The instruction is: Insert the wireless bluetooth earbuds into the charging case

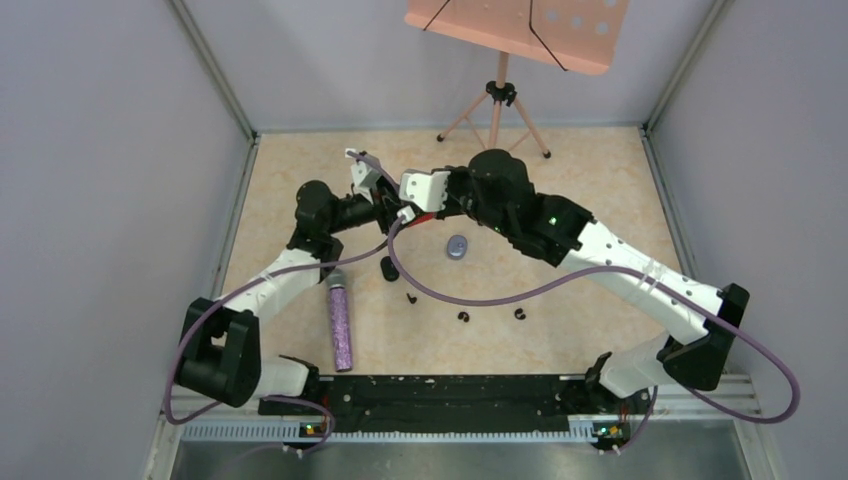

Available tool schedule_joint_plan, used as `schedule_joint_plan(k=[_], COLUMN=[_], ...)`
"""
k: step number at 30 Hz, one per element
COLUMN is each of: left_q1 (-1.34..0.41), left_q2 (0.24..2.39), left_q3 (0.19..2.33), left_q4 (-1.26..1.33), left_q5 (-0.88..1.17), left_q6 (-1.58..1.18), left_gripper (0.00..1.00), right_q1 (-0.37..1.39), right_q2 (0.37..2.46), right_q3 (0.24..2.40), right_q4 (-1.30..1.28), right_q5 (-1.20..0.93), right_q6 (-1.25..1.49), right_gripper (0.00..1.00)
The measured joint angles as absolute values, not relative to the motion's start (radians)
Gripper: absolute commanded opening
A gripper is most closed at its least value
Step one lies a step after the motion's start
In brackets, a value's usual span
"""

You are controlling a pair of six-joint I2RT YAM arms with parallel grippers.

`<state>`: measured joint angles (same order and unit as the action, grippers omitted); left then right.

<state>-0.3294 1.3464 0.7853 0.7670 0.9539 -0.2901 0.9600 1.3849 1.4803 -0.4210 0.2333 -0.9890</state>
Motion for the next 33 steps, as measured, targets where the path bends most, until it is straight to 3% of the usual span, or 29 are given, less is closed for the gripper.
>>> schedule_joint_plan(k=[12,33], left_q1=[-0.329,-0.329], left_q2=[1.304,1.304], left_q3=[0.753,0.749], left_q4=[0.804,0.813], left_q5=[0.897,0.891], left_q6=[-0.332,-0.396], left_gripper=[0.0,0.0], right_q1=[0.96,0.96], right_q2=[1.489,1.535], right_q3=[1.682,1.71], right_q4=[-0.641,-0.689], right_q5=[0.18,0.182], right_q6=[-0.874,-0.89], right_gripper=[0.0,0.0])
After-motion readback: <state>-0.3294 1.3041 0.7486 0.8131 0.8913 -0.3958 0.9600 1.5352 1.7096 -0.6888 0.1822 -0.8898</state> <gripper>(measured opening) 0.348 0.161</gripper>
